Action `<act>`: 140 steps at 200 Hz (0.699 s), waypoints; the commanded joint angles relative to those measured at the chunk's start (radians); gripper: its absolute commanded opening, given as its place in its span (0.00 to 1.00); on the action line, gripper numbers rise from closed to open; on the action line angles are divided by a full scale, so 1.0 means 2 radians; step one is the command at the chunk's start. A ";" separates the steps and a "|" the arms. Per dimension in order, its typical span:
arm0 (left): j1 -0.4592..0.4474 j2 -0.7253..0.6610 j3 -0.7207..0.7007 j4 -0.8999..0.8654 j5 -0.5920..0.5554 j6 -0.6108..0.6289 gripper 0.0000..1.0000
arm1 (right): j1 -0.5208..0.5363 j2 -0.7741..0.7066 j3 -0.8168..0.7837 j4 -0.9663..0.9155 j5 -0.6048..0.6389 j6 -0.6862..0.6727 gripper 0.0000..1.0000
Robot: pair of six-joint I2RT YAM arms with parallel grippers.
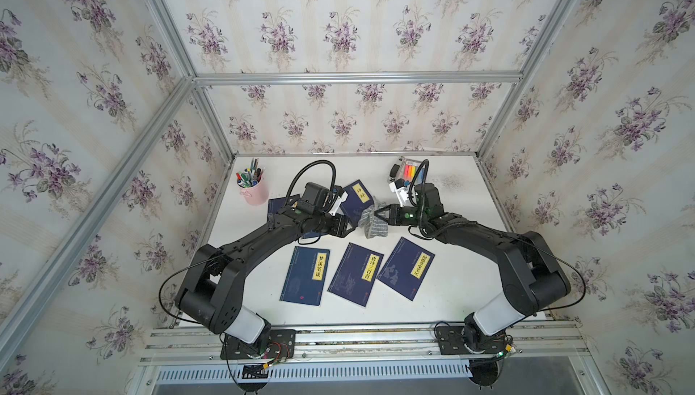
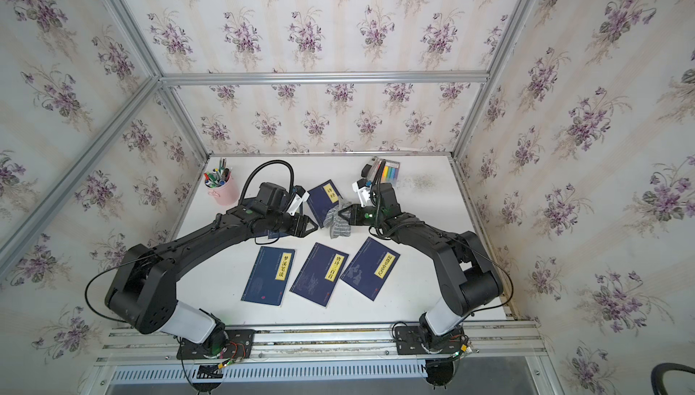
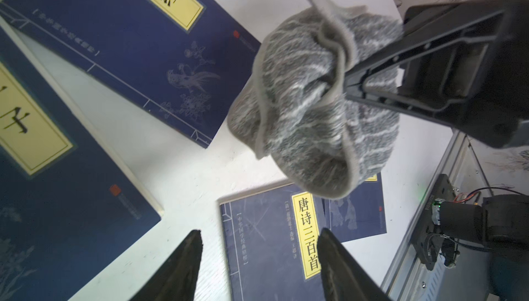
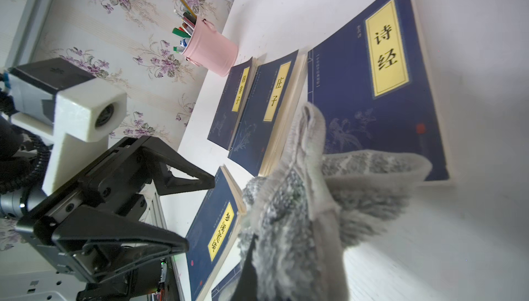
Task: Wipe the cover of the book
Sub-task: Move the book to the center of the board.
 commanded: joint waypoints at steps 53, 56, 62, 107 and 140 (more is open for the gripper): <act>-0.124 -0.053 -0.086 -0.031 -0.147 -0.038 0.63 | -0.007 -0.066 -0.032 -0.075 0.073 -0.050 0.00; -0.129 -0.053 -0.090 -0.034 -0.151 -0.042 0.63 | -0.008 -0.067 -0.033 -0.077 0.074 -0.051 0.00; -0.141 -0.066 -0.096 -0.041 -0.162 -0.048 0.62 | -0.009 -0.071 -0.037 -0.081 0.077 -0.052 0.00; -0.206 -0.095 -0.110 -0.069 -0.166 -0.055 0.60 | -0.021 -0.093 -0.056 -0.115 0.118 -0.061 0.00; -0.231 -0.068 -0.099 -0.026 -0.134 -0.053 0.59 | -0.027 -0.129 -0.060 -0.159 0.199 -0.061 0.00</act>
